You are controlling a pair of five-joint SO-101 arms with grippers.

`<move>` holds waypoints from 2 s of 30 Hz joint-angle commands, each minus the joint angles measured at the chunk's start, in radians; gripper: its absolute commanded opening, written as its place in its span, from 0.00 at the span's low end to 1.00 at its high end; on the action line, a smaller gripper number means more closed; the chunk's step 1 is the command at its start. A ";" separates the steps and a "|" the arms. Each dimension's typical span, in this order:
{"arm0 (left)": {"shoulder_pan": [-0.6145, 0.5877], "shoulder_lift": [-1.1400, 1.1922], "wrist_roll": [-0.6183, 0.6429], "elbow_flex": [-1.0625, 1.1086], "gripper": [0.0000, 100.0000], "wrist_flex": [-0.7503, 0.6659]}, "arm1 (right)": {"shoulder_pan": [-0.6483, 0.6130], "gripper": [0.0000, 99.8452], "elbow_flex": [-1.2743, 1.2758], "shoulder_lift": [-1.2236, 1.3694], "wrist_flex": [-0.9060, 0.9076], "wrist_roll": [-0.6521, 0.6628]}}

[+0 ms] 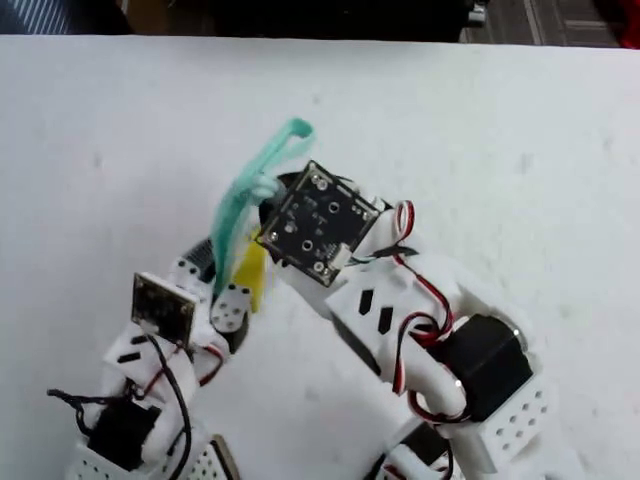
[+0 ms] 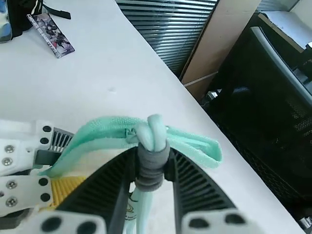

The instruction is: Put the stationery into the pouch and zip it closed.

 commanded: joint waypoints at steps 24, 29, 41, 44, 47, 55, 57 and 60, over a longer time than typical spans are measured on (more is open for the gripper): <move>0.024 -0.008 -0.008 -0.121 0.21 0.242 | -0.045 0.02 0.075 0.001 0.090 0.074; 0.027 -0.008 -0.015 -0.121 0.12 0.244 | -0.008 0.02 0.078 0.010 0.012 0.089; 0.097 -0.008 -0.106 -0.130 0.02 0.290 | 0.097 0.02 0.080 0.154 -0.157 0.100; 0.122 -0.008 -0.107 -0.130 0.02 0.302 | 0.119 0.02 0.080 0.170 -0.177 0.101; 0.116 -0.008 -0.107 -0.129 0.02 0.305 | 0.143 0.02 0.080 0.170 -0.183 0.101; 0.116 -0.008 -0.107 -0.130 0.02 0.315 | 0.240 0.02 0.081 0.180 -0.183 0.160; 0.116 -0.008 -0.104 -0.130 0.02 0.315 | 0.262 0.02 0.081 0.180 -0.188 0.164; 0.116 -0.008 -0.106 -0.130 0.02 0.316 | 0.295 0.02 0.104 0.180 -0.223 0.164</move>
